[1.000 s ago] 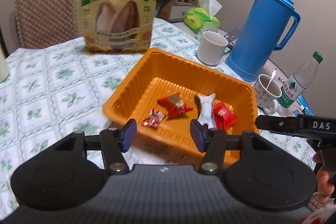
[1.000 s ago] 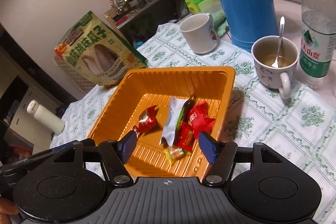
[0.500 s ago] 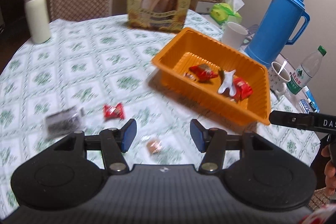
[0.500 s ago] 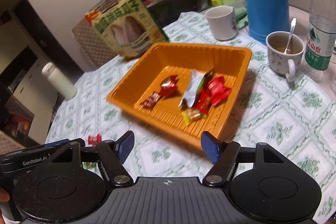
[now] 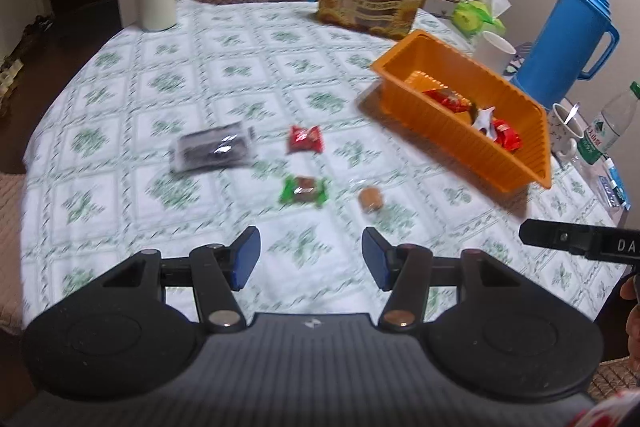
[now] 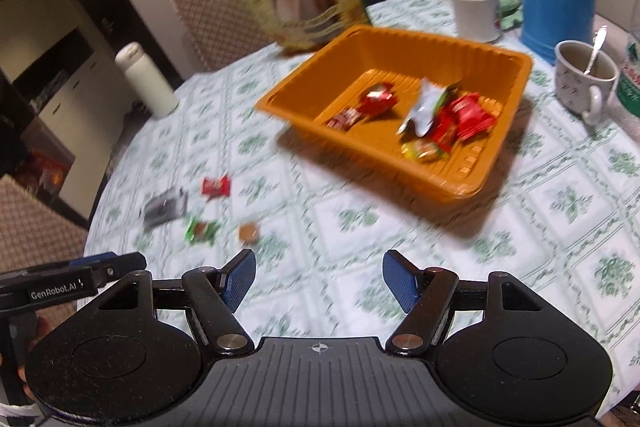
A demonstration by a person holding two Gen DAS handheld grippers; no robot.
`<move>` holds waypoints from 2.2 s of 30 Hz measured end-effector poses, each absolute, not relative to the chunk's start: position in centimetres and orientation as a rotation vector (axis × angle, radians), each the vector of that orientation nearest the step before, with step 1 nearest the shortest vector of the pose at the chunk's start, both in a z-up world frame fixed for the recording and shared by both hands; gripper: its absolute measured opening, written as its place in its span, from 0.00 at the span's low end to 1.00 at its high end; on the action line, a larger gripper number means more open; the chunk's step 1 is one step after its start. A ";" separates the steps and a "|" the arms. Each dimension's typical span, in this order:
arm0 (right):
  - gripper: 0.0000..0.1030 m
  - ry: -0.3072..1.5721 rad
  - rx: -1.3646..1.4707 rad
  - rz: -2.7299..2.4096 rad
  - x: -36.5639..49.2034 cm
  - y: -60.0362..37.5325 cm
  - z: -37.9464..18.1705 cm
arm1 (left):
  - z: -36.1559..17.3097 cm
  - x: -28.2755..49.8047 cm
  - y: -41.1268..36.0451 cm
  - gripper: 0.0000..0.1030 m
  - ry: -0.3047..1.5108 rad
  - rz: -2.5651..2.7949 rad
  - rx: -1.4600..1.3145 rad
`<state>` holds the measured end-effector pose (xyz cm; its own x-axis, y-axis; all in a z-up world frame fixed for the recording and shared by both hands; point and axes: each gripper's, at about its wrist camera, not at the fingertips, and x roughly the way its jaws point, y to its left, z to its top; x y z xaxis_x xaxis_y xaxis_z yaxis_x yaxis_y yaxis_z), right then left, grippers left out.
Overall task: Organize snacks
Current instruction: 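Withdraw both tools from the tray toward the remaining snacks, then grasp the small square cake with the right tool while the left tool grasps the clear stick packet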
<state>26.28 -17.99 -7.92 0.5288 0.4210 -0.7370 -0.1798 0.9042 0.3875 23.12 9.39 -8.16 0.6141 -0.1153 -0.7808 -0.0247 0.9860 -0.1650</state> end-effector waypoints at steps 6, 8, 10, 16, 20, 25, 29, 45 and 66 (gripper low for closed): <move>0.68 0.990 0.243 0.408 25.4 -15.5 -8.9 | -8.7 21.1 11.1 0.51 0.923 -0.012 -0.185; 0.68 0.999 0.230 0.423 25.2 -14.6 -9.1 | -8.9 20.6 11.5 0.51 0.928 0.000 -0.189; 0.68 1.009 0.216 0.436 25.1 -13.9 -9.5 | -9.1 20.2 11.9 0.51 0.934 0.012 -0.192; 0.68 1.038 0.166 0.468 24.9 -11.4 -10.7 | -9.6 19.3 13.2 0.51 0.941 0.049 -0.195; 0.68 1.042 0.131 0.476 25.2 -10.0 -11.3 | -9.9 19.0 13.9 0.51 0.946 0.068 -0.196; 0.68 1.032 0.099 0.477 25.9 -8.8 -11.7 | -10.3 19.0 15.0 0.51 0.947 0.094 -0.208; 0.68 1.012 0.075 0.474 26.6 -8.1 -12.0 | -10.6 19.1 15.8 0.51 0.949 0.115 -0.211; 0.68 0.952 -0.007 0.467 30.4 -5.9 -12.9 | -11.1 20.4 18.4 0.51 0.936 0.179 -0.190; 0.42 0.906 -0.028 0.463 33.6 -4.7 -15.4 | -12.4 24.0 18.4 0.51 0.943 0.127 -0.140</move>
<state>33.62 -4.68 -15.45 0.5254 0.3751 -0.7637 -0.3984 0.9016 0.1687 23.98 18.37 -12.45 0.5815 0.0476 -0.8122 -0.1694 0.9835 -0.0636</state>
